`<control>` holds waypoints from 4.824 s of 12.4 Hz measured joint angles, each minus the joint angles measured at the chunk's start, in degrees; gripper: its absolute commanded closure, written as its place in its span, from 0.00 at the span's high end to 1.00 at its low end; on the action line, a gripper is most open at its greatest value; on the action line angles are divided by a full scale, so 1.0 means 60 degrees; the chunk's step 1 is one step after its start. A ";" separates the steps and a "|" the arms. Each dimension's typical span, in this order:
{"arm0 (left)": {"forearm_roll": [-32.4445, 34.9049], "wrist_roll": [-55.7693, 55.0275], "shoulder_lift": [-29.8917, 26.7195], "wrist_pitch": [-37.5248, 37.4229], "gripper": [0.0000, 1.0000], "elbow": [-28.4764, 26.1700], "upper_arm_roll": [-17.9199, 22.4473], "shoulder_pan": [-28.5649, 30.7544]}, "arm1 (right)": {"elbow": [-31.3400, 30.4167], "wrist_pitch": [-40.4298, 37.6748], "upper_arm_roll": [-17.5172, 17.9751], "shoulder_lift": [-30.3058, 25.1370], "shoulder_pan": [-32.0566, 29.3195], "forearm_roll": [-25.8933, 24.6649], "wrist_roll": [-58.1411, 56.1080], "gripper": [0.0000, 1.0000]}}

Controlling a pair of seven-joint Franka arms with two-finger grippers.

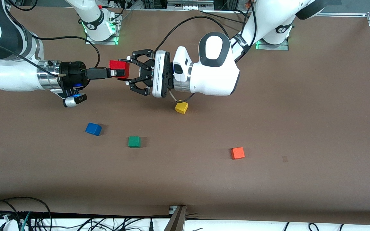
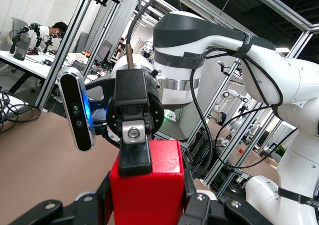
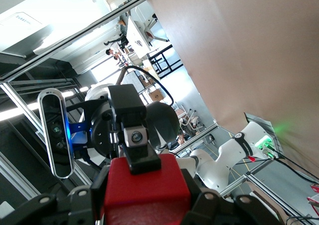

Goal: Pass red block to right arm, stack on blue

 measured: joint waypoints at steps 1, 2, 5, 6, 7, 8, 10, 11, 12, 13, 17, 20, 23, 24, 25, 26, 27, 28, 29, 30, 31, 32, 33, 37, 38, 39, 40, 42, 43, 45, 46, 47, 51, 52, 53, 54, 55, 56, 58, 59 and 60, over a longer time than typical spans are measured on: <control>-0.0031 -0.0013 0.0004 0.0006 1.00 0.0000 0.0003 0.0001 | -0.0001 -0.0004 0.0011 0.0000 0.0004 0.0000 0.0005 0.11; -0.0096 -0.0037 0.0010 0.0009 1.00 0.0000 0.0012 0.0012 | -0.0001 -0.0005 0.0025 0.0000 0.0007 0.0000 0.0013 0.11; -0.0150 -0.0481 0.0017 0.0059 1.00 0.0033 0.0048 0.0200 | 0.0000 -0.0003 0.0035 -0.0001 0.0008 0.0001 0.0027 0.11; -0.0150 -0.0562 0.0017 0.0037 1.00 0.0062 0.0052 0.0385 | 0.0000 0.0059 0.0033 0.0002 0.0005 -0.0021 0.0036 0.11; -0.0150 -0.0571 0.0017 0.0045 1.00 0.0079 0.0077 0.0601 | 0.0018 0.0058 0.0034 -0.0005 0.0006 -0.0198 0.0034 0.11; -0.0150 -0.0571 0.0017 0.0046 1.00 0.0093 0.0123 0.0830 | 0.0081 0.0059 0.0034 -0.0009 0.0006 -0.0680 0.0028 0.11; -0.0069 -0.0544 0.0019 0.0056 1.00 0.0135 0.0271 0.1335 | 0.0304 0.0077 0.0032 -0.0009 0.0004 -0.2189 0.0029 0.11; 0.0223 -0.0510 0.0019 0.0005 1.00 0.0157 0.0292 0.1675 | 0.0437 0.0124 0.0031 0.0015 0.0004 -0.3060 0.0029 0.11; 0.0809 -0.0463 0.0019 -0.0294 1.00 0.0194 0.0299 0.2048 | 0.0577 0.0205 0.0028 0.0086 0.0002 -0.3839 0.0029 0.11; 0.1511 -0.0388 0.0016 -0.0932 1.00 0.0239 0.0300 0.2435 | 0.0751 0.0272 0.0027 0.0222 0.0002 -0.4574 0.0029 0.11; 0.3245 -0.0176 0.0015 -0.3881 1.00 0.0288 0.0383 0.4020 | 0.1210 0.0375 0.0003 0.1105 -0.0019 -0.7534 -0.0142 0.11; 0.5269 -0.0709 0.0019 -0.5633 1.00 0.0289 0.0458 0.5223 | 0.1388 0.1129 0.0012 0.1820 0.0009 -1.0000 -0.1131 0.12; 0.8400 -0.3008 -0.0282 -0.7073 1.00 0.0512 0.0448 0.5922 | 0.1442 0.2637 0.0043 0.2363 0.0707 -1.2798 -0.1622 0.11; 0.9202 -0.3671 -0.0625 -0.7314 1.00 0.0587 0.0436 0.5916 | 0.1446 0.3112 0.0053 0.2536 0.1030 -1.3762 -0.1618 0.11; 0.9763 -0.4190 -0.1042 -0.7604 1.00 0.0598 0.0429 0.5898 | 0.1446 0.3497 0.0056 0.2694 0.1237 -1.4503 -0.1608 0.11; 1.0169 -0.4673 -0.1458 -0.8005 1.00 0.0599 0.0447 0.5896 | 0.1435 0.3803 0.0053 0.2827 0.1305 -1.4920 -0.1666 0.11; 1.0481 -0.5227 -0.1822 -0.8367 1.00 0.0598 0.0517 0.5907 | 0.1376 0.4162 -0.0013 0.2939 0.1296 -1.5098 -0.1928 0.10; 1.0841 -0.5699 -0.2138 -0.8644 1.00 0.0599 0.0635 0.5935 | 0.1230 0.4660 -0.0182 0.3008 0.1267 -1.5147 -0.2298 0.10; 1.1288 -0.5937 -0.2419 -0.8897 1.00 0.0603 0.0724 0.5977 | 0.0996 0.5249 -0.0416 0.3063 0.1233 -1.5151 -0.2693 0.10; 1.1791 -0.6102 -0.2707 -0.9212 1.00 0.0607 0.0771 0.6004 | 0.0691 0.5851 -0.0625 0.3097 0.1190 -1.5153 -0.3050 0.11; 1.2280 -0.6293 -0.3014 -0.9670 1.00 0.0608 0.0781 0.6012 | 0.0342 0.6446 -0.0801 0.3122 0.1146 -1.5161 -0.3385 0.11; 1.2708 -0.6405 -0.3322 -1.0200 1.00 0.0607 0.0779 0.6010 | 0.0035 0.6960 -0.0958 0.3153 0.1120 -1.5164 -0.3703 0.11; 1.3048 -0.6428 -0.3605 -1.0595 1.00 0.0602 0.0778 0.6005 | -0.0184 0.7276 -0.1064 0.3179 0.1108 -1.5165 -0.3907 0.11; 1.3692 -0.6564 -0.4444 -1.1232 1.00 0.0535 0.0793 0.6003 | -0.0404 0.7441 -0.1119 0.3192 0.1105 -1.5166 -0.4049 0.20; 1.3764 -0.6628 -0.4494 -1.1277 1.00 0.0530 0.0803 0.6002 | -0.0471 0.7440 -0.1124 0.3195 0.1103 -1.5166 -0.4049 0.58; 1.3792 -0.6873 -0.4511 -1.1314 1.00 0.0531 0.0826 0.6003 | -0.0515 0.7444 -0.1127 0.3195 0.1101 -1.5166 -0.4049 1.00; 1.3797 -0.7221 -0.4519 -1.1318 1.00 0.0538 0.0861 0.6008 | -0.0521 0.7446 -0.1127 0.3195 0.1100 -1.5166 -0.4047 1.00; 1.3799 -0.7790 -0.4527 -1.1309 1.00 0.0569 0.0904 0.6015 | -0.0513 0.7471 -0.1129 0.3189 0.1098 -1.5165 -0.4041 1.00; 1.3799 -0.8052 -0.4541 -1.1302 1.00 0.0577 0.0903 0.6015 | -0.0500 0.7489 -0.1129 0.3179 0.1097 -1.5165 -0.4040 1.00; 1.3799 -0.8398 -0.4684 -1.1301 1.00 0.0607 0.0897 0.6014 | -0.0448 0.7500 -0.1130 0.3143 0.1097 -1.5165 -0.4041 1.00; 1.3799 -0.8459 -0.4818 -1.1306 1.00 0.0617 0.0896 0.6014 | -0.0426 0.7488 -0.1130 0.3108 0.1097 -1.5161 -0.4041 1.00; 1.3799 -0.8485 -0.4983 -1.1316 1.00 0.0621 0.0896 0.6015 | -0.0408 0.7435 -0.1127 0.3024 0.1097 -1.5150 -0.4040 1.00; 1.3244 -0.8653 -0.5851 -1.1445 1.00 0.0591 0.1488 0.5960 | 0.0055 0.5245 -0.1028 0.1990 0.1105 -1.4722 -0.3032 1.00; 1.2634 -0.8705 -0.6174 -1.1498 1.00 0.0407 0.2213 0.5840 | 0.0383 0.4266 -0.0915 0.1679 0.1110 -1.4626 -0.2497 1.00; 1.2201 -0.8714 -0.6492 -1.1459 1.00 0.0057 0.3110 0.5554 | 0.0814 0.3237 -0.0787 0.1411 0.1120 -1.4538 -0.1885 1.00; 1.2012 -0.8714 -0.6792 -1.1301 1.00 -0.0382 0.3952 0.5104 | 0.1326 0.2200 -0.0691 0.1196 0.1132 -1.4371 -0.1273 1.00; 1.1979 -0.8795 -0.7079 -1.1072 1.00 -0.0900 0.4563 0.4634 | 0.1923 0.1165 -0.0642 0.1040 0.1140 -1.4174 -0.0760 1.00; 1.1977 -0.9053 -0.7332 -1.0830 1.00 -0.1450 0.4882 0.4289 | 0.2589 0.0147 -0.0633 0.0946 0.1140 -1.4035 -0.0438 1.00; 1.1977 -0.9829 -0.7594 -1.0443 1.00 -0.2368 0.5156 0.3782 | 0.3869 -0.1505 -0.0714 0.0863 0.1122 -1.3929 -0.0254 1.00; 1.1977 -1.0259 -0.7592 -1.0174 1.00 -0.2727 0.5288 0.3522 | 0.4379 -0.2121 -0.0775 0.0842 0.1095 -1.3920 -0.0252 1.00; 1.1977 -1.0619 -0.7544 -0.9706 1.00 -0.3111 0.5385 0.3339 | 0.4752 -0.2539 -0.0797 0.0816 0.1023 -1.3901 -0.0251 1.00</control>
